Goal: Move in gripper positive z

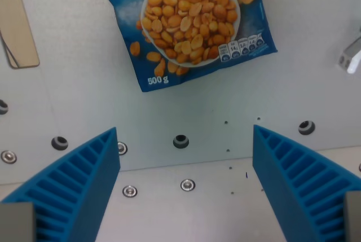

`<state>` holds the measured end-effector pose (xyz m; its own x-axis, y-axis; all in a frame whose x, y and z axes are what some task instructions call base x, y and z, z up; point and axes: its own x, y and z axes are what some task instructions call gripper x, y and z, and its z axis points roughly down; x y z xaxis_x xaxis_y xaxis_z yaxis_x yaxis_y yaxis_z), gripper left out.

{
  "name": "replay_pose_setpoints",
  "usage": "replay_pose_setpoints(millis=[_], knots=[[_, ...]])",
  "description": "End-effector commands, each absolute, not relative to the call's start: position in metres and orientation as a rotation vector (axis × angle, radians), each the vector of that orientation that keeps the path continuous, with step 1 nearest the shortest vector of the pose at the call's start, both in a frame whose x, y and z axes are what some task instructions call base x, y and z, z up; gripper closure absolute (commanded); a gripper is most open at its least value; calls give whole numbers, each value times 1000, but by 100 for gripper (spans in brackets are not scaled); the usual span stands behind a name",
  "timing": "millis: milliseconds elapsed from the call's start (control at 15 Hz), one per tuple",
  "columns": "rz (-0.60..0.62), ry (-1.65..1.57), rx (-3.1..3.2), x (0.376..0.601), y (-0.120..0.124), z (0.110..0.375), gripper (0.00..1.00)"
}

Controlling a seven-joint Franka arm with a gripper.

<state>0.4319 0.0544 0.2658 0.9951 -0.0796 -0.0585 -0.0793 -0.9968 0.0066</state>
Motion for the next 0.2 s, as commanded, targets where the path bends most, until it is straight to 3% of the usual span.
replay_pose_setpoints(millis=[67,200], knots=[[-14,-125,3134,427,53,254,0],[-14,-125,3134,426,53,244,0]])
